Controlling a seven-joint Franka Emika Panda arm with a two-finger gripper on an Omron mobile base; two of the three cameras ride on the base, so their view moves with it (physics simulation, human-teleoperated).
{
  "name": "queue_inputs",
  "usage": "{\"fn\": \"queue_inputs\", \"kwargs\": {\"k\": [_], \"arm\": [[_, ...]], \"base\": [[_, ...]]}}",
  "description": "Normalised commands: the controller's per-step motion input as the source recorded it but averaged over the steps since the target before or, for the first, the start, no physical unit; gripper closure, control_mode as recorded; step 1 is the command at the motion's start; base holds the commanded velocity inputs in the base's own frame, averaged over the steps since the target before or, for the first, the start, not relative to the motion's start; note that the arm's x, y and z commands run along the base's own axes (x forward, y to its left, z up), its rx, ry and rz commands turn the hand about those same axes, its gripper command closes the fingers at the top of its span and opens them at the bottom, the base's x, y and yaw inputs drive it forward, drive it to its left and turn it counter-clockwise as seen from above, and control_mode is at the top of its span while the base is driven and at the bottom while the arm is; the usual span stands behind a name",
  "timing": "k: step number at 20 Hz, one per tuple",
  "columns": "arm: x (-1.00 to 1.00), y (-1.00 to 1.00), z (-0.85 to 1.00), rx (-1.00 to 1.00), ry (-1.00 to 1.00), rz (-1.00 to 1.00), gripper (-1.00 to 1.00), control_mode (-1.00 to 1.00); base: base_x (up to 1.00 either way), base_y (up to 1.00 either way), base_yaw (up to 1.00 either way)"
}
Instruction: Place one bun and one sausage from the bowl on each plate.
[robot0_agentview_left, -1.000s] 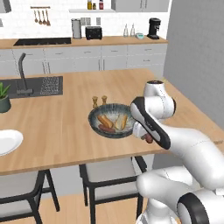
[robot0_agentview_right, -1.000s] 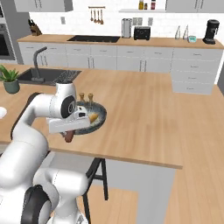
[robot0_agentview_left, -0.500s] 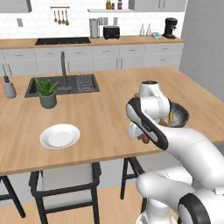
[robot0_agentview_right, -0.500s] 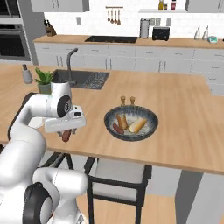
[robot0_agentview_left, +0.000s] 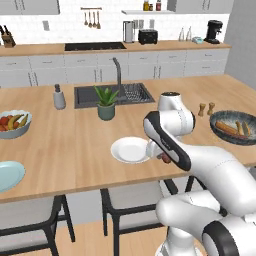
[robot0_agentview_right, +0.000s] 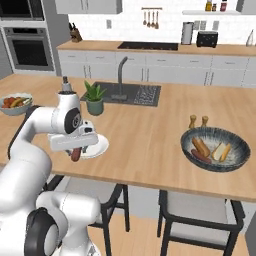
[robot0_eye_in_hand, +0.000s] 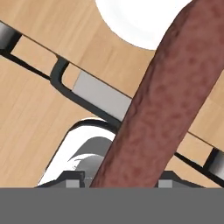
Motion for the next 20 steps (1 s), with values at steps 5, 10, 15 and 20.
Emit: {"fn": "queue_inputs", "kwargs": {"k": [5,10,15,20], "arm": [[0.0,0.0,0.0,0.0,0.0,0.0,1.0,1.0],[0.65,0.02,0.0,0.0,0.01,0.0,1.0,-1.0],[0.99,0.0,0.0,0.0,0.01,0.02,1.0,-1.0],[1.0,0.26,-0.14,0.0,0.0,0.0,1.0,-1.0]], "base": [[0.73,0.23,0.0],[0.16,0.04,0.0],[0.0,0.0,0.0],[0.0,0.0,0.0]]}}
